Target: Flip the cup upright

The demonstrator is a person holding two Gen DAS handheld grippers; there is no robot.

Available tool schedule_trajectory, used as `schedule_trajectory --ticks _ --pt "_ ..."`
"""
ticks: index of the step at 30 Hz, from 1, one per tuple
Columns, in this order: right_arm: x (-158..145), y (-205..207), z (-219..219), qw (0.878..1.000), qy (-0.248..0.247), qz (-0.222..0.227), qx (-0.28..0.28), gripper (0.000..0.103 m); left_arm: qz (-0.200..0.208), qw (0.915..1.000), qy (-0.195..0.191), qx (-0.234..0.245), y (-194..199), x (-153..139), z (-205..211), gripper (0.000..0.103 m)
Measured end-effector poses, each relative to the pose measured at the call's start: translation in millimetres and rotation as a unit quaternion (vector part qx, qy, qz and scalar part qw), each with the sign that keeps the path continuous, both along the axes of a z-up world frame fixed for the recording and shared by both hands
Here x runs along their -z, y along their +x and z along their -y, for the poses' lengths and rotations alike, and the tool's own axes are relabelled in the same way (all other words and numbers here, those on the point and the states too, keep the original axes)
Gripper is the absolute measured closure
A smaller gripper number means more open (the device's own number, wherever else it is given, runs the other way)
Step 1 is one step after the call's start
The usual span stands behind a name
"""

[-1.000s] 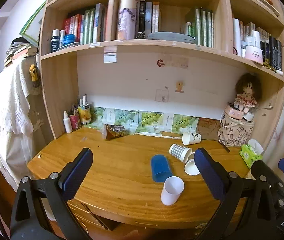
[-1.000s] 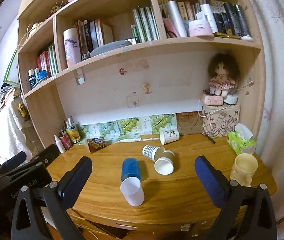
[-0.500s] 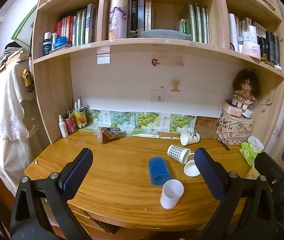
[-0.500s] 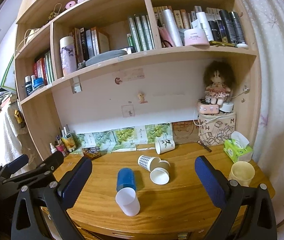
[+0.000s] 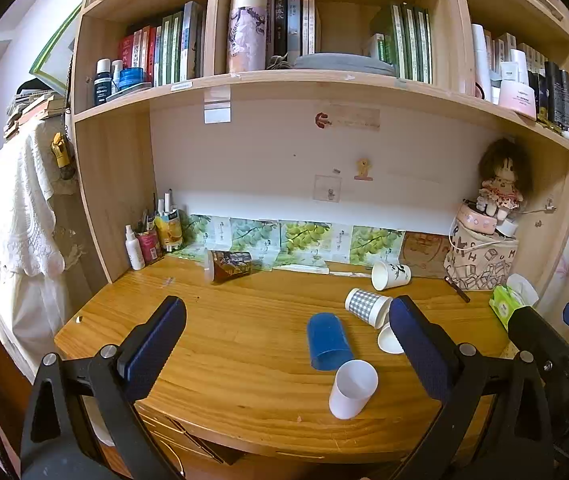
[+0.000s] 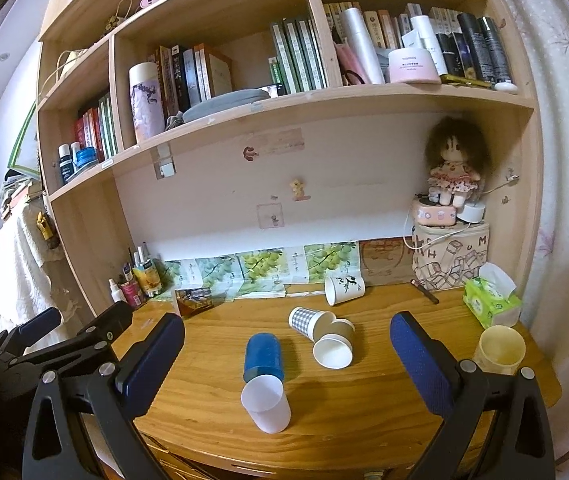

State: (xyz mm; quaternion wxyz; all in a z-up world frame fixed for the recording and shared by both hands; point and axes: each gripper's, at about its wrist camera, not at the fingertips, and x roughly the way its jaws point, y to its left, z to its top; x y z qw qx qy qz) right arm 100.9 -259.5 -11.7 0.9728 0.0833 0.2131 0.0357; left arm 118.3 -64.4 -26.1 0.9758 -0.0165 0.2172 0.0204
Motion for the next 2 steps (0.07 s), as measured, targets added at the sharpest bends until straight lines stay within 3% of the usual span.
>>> schedule_trajectory --ticks 2 --pt "0.7 1.3 0.1 1.0 0.0 -0.001 -0.002 0.0 0.0 1.0 0.0 0.0 0.8 0.2 1.1 0.001"
